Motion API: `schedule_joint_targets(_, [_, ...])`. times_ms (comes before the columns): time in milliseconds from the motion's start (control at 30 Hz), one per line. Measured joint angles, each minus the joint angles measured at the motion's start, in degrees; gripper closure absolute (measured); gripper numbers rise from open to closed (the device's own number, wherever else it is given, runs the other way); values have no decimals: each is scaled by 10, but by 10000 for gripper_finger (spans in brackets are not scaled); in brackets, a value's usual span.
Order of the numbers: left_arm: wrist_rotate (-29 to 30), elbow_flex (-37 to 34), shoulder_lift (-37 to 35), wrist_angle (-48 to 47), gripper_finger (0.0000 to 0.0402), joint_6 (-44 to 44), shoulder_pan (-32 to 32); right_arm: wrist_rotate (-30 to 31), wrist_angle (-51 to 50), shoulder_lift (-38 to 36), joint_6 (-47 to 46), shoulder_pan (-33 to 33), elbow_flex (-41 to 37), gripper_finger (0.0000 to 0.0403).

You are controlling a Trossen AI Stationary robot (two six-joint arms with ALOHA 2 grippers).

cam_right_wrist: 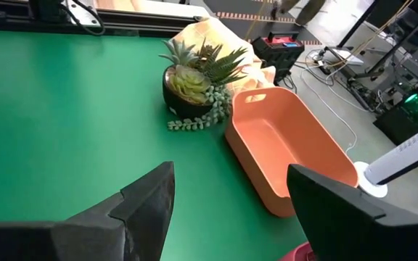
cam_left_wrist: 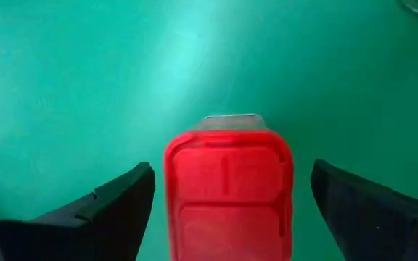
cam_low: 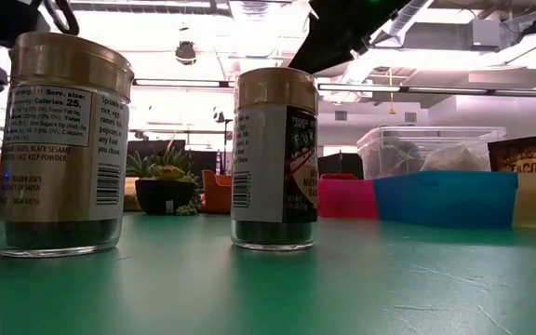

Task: Sort spices by type
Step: Put the red seasoning can into the pink bin

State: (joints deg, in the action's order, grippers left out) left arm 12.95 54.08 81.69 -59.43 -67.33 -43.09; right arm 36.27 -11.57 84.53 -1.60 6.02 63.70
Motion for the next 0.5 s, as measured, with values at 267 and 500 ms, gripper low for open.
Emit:
schedule_joint_targets(267, [-2, -16, -1, 0, 116, 21, 1, 0, 0, 0, 0, -2, 0, 106])
schedule_joint_targets(500, [13, -19, -1, 1, 197, 107, 50, -1, -9, 0, 0, -9, 0, 106])
